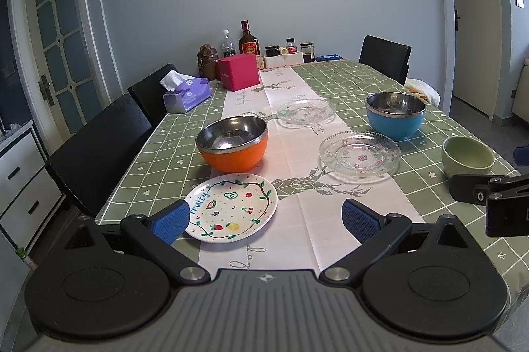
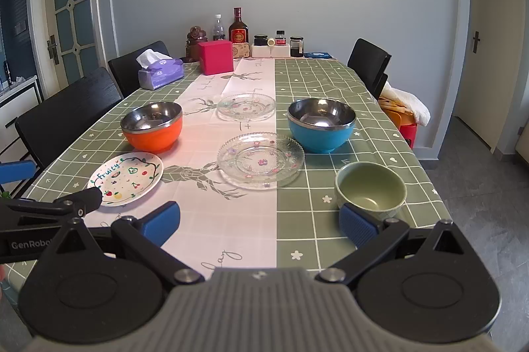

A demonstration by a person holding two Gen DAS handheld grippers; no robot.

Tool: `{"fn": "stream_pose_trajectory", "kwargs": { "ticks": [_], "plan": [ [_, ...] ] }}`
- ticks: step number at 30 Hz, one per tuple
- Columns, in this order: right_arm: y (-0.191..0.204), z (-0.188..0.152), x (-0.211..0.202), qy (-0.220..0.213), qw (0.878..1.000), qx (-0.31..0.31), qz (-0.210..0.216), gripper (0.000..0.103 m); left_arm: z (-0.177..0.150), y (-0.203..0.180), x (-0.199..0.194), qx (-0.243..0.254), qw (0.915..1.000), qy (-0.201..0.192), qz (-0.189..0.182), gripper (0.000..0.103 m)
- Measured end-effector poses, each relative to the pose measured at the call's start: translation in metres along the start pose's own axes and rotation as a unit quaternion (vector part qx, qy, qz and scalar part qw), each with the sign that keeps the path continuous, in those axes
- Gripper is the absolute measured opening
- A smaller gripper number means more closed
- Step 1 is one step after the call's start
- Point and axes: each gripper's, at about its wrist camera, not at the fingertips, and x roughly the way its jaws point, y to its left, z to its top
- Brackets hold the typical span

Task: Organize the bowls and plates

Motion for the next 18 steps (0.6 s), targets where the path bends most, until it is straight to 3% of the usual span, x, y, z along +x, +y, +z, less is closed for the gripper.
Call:
{"fn": "stream_pose_trajectory", "kwargs": {
  "ticks": [12, 18],
  "plan": [
    [-0.0007, 0.0024, -0.0007, -0.004, 1.0, 0.007, 0.003, 0.1, 0.0018, 0.0004, -0.0005, -0.007, 1.0, 0.003, -0.002, 0.103],
    [-0.0045, 0.0002, 0.0036, -0.002, 0.999, 0.031, 0.013, 0.1, 0.0026, 0.0057, 0.0002, -0.027, 0.9989, -0.011, -0.035, 0.103]
  ]
}}
